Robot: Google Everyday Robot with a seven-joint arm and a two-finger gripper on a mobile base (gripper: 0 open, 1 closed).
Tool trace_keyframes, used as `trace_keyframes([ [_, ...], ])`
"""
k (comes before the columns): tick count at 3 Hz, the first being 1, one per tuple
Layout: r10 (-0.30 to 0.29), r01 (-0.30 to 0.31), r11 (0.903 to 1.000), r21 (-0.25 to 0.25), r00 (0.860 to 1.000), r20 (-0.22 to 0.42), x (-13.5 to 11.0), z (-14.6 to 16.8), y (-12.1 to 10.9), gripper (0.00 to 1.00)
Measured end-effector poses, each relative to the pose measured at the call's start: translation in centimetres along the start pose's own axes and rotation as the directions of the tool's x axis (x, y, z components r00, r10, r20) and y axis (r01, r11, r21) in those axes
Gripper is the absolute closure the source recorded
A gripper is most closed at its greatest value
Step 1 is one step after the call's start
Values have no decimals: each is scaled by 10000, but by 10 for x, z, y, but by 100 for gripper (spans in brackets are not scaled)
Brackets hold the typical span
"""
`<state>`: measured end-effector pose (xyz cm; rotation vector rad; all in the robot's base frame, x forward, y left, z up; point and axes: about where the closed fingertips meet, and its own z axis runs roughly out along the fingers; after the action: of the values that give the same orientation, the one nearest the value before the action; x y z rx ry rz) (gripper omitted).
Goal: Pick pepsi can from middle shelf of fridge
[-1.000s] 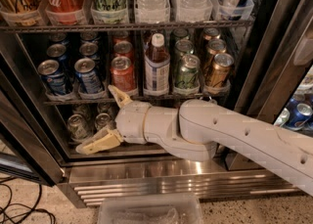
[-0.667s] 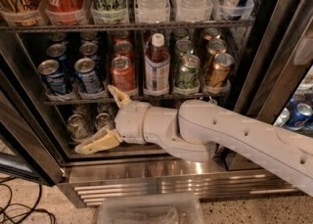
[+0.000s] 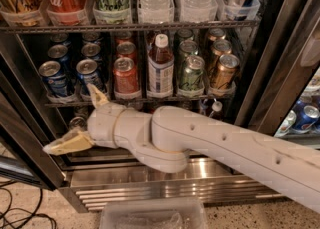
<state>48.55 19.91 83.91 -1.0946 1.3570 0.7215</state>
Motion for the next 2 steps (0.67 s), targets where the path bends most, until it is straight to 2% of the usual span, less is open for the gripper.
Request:
trace_keyframes([
  [2, 492, -521, 9979, 397, 9962, 716, -17, 50, 9, 0],
])
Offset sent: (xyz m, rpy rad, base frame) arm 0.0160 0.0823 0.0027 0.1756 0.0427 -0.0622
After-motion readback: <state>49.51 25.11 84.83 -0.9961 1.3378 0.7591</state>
